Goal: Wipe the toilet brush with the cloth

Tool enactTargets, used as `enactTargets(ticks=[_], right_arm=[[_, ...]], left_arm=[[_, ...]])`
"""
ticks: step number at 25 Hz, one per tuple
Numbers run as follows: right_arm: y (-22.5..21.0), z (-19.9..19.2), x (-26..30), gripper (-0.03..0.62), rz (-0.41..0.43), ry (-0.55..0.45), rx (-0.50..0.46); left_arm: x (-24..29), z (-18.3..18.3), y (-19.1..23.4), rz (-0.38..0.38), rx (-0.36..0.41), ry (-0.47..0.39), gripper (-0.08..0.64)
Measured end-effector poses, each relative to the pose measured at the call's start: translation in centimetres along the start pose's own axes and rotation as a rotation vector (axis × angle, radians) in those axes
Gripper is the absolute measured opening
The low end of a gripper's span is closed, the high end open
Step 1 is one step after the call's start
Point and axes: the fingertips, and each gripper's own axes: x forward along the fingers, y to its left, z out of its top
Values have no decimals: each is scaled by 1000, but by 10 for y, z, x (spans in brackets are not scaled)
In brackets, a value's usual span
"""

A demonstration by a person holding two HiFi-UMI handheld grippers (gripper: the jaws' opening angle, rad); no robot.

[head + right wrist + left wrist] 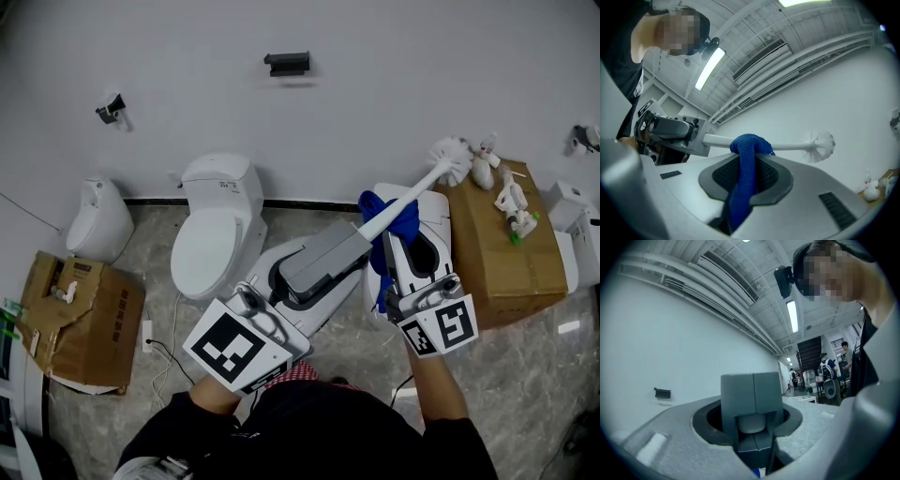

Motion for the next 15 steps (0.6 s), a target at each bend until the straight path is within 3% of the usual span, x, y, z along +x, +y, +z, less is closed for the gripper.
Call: enactTargets(ticks=[15], right_arm=[[-15, 0, -2, 66, -49, -3, 15]], left_arm=[[-1, 0, -2, -10, -9, 19, 179]])
